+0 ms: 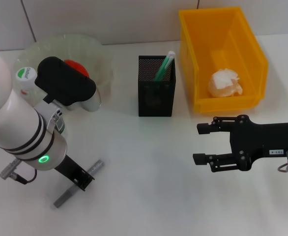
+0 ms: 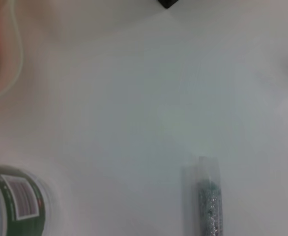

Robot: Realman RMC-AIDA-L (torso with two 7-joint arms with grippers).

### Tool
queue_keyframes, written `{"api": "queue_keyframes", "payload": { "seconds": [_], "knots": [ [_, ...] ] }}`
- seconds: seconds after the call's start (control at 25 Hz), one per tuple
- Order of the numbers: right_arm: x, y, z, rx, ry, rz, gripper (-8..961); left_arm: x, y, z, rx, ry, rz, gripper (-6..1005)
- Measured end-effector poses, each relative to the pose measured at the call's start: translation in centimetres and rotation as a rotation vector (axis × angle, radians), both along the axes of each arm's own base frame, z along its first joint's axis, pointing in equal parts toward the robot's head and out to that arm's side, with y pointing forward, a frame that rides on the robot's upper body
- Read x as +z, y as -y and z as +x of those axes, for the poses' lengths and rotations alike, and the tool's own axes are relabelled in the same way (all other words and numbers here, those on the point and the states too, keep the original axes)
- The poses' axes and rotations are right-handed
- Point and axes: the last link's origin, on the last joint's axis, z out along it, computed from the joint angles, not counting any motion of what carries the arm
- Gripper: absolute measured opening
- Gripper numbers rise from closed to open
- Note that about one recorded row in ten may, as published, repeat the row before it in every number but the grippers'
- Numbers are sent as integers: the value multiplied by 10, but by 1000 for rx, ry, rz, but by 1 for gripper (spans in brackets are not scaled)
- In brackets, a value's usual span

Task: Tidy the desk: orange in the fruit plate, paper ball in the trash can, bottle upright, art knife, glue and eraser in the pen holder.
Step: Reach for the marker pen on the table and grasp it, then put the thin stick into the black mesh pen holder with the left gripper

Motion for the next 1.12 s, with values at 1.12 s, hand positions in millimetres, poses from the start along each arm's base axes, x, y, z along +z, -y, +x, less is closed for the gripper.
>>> {"api": "queue_keyframes", "payload": {
  "seconds": [1.12],
  "knots": [
    [1, -1, 2, -8, 2, 15, 766, 20, -3, 27, -68, 78, 64, 136]
  ]
}}
